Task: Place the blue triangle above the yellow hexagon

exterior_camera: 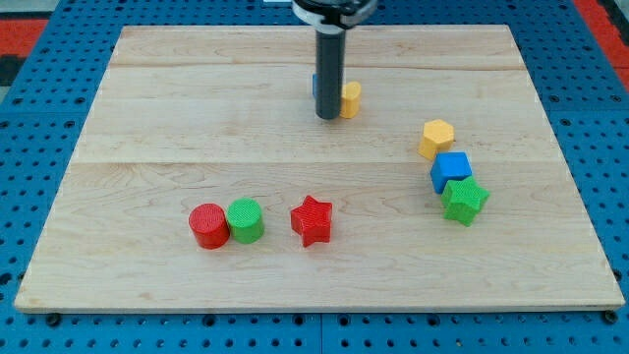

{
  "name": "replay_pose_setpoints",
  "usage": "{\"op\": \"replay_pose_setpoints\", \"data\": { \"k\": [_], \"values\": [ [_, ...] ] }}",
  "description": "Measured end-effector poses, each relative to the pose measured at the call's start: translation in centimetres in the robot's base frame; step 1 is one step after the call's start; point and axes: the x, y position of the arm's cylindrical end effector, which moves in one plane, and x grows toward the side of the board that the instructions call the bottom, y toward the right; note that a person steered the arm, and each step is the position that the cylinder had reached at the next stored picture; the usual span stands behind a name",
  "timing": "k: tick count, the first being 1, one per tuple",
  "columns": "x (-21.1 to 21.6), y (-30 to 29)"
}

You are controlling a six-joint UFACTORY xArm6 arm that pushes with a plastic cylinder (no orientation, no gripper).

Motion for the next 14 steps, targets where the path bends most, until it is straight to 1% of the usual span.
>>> {"op": "replay_pose_setpoints", "data": {
  "k": [1,2,3,6,7,9,10,12,13,14],
  "values": [
    [-2.2,-2.3],
    [-3.1,-6.9],
    [-4.9,-7.2],
    [-5.6,4.1],
    [-6.2,6.3],
    [-6.2,7.7],
    [-6.2,9.5],
    [-4.4,11.0],
    [-4.4,12.9],
    [-2.6,14.4]
  ]
}}
